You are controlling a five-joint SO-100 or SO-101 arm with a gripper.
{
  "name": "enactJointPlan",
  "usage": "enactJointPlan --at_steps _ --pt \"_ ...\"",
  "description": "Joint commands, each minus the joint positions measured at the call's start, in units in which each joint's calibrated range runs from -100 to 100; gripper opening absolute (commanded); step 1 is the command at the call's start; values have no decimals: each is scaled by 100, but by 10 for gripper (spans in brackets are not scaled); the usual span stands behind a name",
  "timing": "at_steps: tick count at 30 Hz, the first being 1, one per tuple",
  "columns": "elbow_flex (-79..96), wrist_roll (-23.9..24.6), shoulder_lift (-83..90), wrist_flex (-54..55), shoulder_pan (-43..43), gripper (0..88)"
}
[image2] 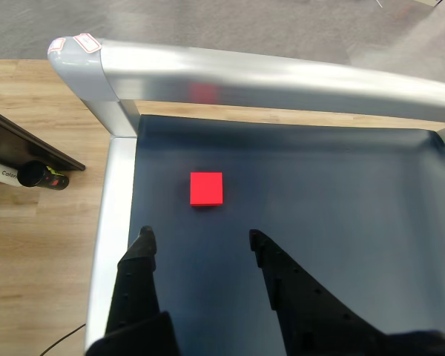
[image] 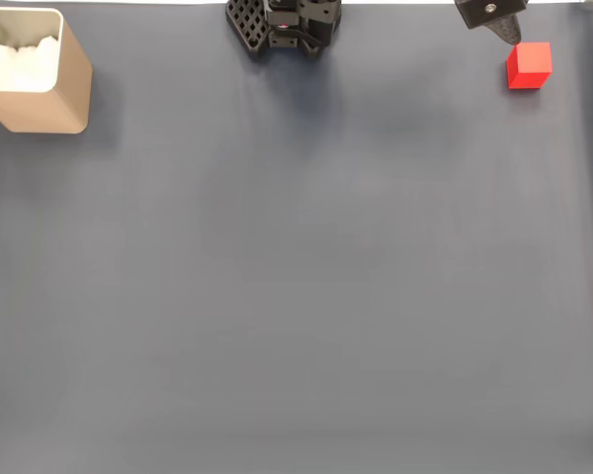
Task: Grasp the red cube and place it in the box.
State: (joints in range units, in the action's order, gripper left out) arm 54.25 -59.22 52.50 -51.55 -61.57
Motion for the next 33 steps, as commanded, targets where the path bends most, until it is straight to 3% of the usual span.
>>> enactJointPlan --at_steps 1,33 --pt "-42 -29 132 237 71 311" --pt "1008 78 -830 2057 7 333"
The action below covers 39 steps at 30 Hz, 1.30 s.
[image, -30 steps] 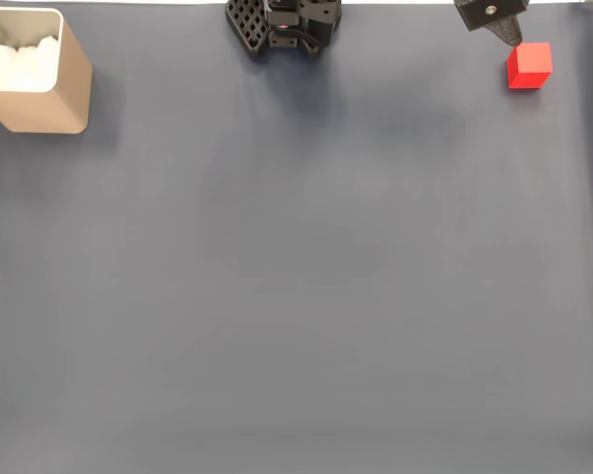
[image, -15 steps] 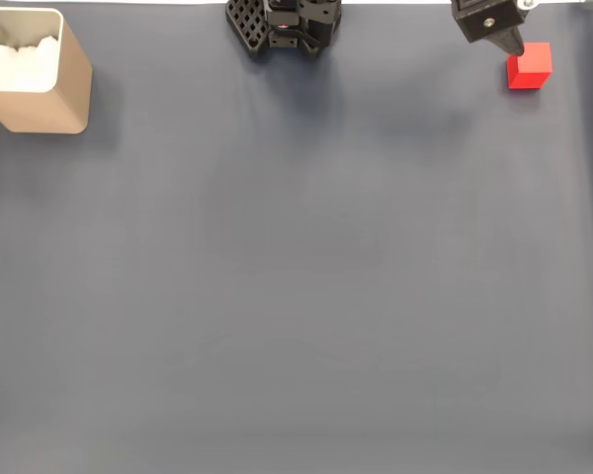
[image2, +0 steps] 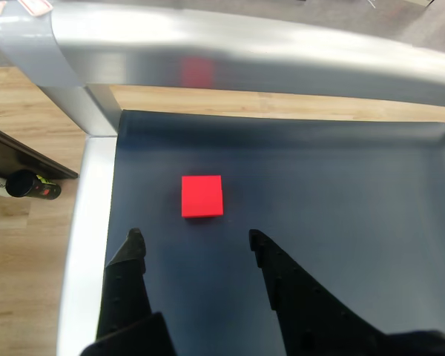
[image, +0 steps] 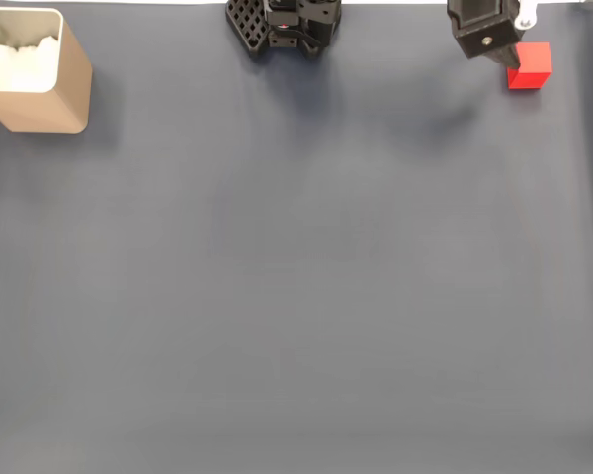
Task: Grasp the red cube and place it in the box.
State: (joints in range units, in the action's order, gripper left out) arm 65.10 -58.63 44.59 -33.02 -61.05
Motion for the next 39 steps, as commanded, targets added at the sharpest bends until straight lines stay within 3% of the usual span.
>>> enactJointPlan --at_steps 1,39 --pt "-77 15 -83 252 -52 334" --pt "278 -59 -1331 1941 -287 342"
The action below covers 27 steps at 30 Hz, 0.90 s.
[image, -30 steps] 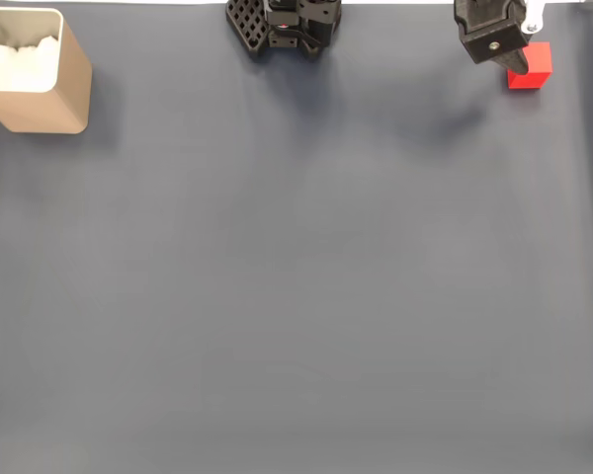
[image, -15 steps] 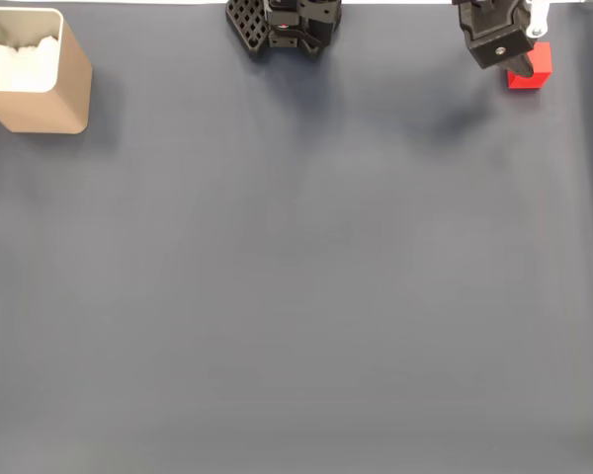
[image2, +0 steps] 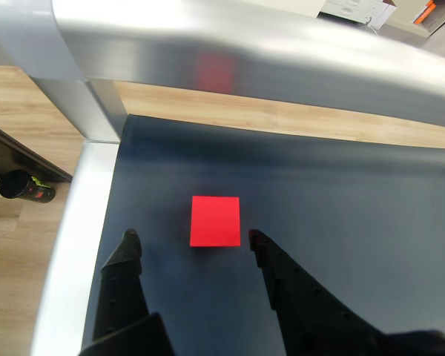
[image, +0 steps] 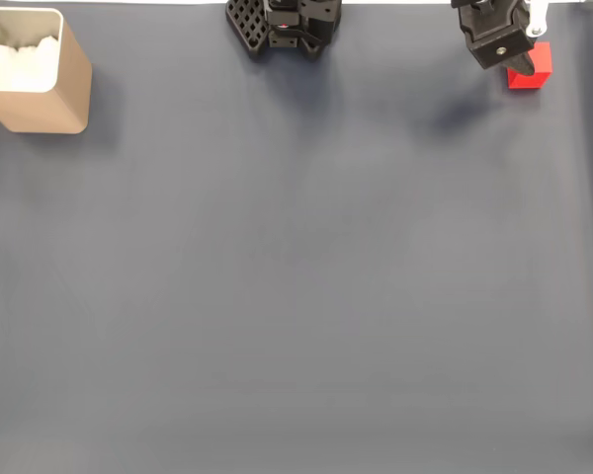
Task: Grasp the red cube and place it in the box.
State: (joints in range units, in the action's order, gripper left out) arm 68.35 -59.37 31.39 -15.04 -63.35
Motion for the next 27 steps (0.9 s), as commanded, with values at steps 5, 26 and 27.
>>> enactJointPlan --at_steps 5,26,27 --pt "-93 24 -150 241 -50 343" --pt "-312 122 -852 668 -50 344" --pt "-312 122 -869 684 -50 344"
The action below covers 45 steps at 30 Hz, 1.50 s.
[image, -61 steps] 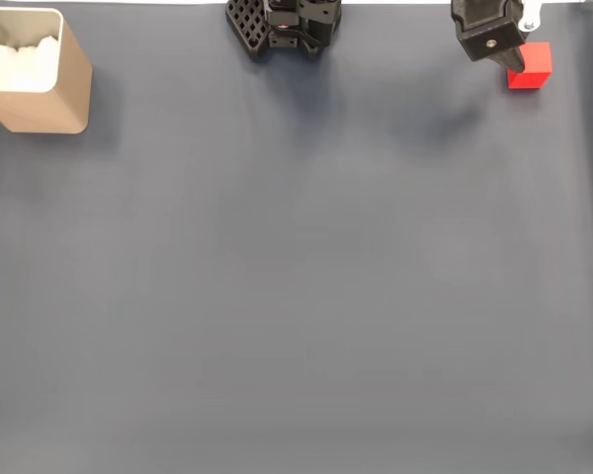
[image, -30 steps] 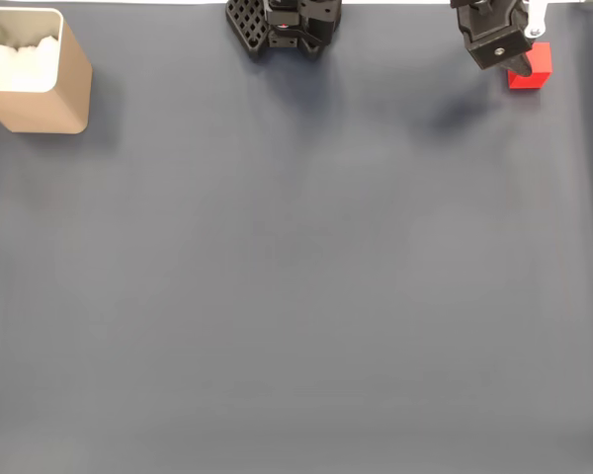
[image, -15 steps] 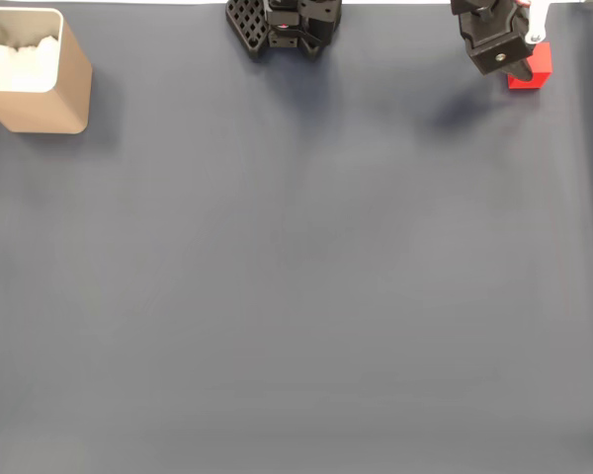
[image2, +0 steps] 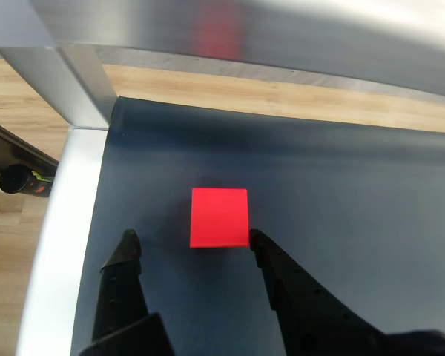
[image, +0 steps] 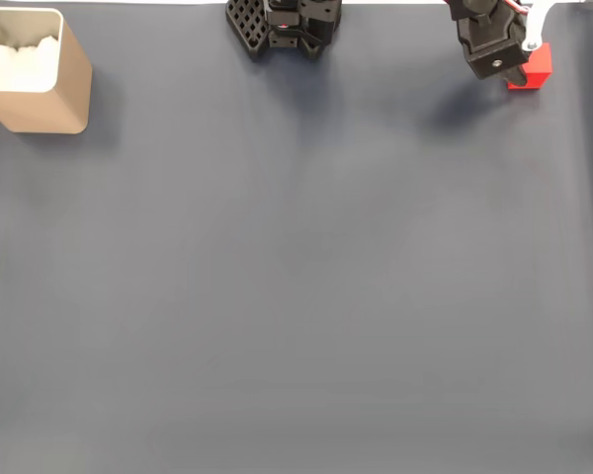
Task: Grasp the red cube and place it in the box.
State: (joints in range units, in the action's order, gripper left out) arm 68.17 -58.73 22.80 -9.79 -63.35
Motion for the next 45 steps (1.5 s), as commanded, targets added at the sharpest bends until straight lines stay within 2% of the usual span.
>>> enactJointPlan --at_steps 1,30,33,38,45 --pt "-303 59 -35 167 -50 344" --pt "-622 68 -313 315 -43 336" --pt "-649 63 -304 315 -57 306" --pt "-649 59 -278 315 -57 152" --pt "-659 44 -235 265 -57 38"
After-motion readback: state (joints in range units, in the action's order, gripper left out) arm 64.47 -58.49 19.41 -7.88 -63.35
